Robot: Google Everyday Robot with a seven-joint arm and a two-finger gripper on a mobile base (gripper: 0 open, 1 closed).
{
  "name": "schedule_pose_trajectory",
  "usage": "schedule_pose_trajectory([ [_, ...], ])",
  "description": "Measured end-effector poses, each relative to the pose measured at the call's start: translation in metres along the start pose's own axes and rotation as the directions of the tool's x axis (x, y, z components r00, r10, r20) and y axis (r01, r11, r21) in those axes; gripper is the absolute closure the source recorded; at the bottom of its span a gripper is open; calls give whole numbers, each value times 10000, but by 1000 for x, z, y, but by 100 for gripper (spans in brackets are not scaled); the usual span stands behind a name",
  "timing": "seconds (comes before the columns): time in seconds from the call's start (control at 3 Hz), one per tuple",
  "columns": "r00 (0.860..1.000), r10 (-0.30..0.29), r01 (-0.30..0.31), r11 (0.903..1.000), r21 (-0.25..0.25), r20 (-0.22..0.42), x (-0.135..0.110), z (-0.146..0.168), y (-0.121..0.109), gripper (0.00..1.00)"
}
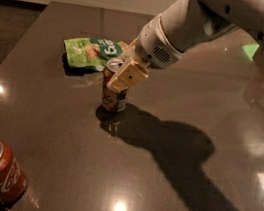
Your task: Move orange can near coke can
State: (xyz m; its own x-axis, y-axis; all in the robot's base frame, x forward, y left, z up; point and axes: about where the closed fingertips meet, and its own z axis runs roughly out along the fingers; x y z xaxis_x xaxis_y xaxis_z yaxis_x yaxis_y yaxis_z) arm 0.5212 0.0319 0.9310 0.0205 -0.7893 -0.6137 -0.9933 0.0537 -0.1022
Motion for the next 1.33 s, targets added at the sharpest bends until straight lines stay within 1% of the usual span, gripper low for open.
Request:
schedule_pose_trajectory([
  [0.33,9980,-458,478,9978,-451,425,-13,-9,24,100],
  [0.67,9893,-1115,1223,9854,-1182,936,-30,-12,60,100],
  [1.0,9705,-1919,2176,9578,-1877,1458,-49,-11,100,100],
  [1.33,9356,-2999,3382,9128,-2292,1863,-81,-3,149,100],
])
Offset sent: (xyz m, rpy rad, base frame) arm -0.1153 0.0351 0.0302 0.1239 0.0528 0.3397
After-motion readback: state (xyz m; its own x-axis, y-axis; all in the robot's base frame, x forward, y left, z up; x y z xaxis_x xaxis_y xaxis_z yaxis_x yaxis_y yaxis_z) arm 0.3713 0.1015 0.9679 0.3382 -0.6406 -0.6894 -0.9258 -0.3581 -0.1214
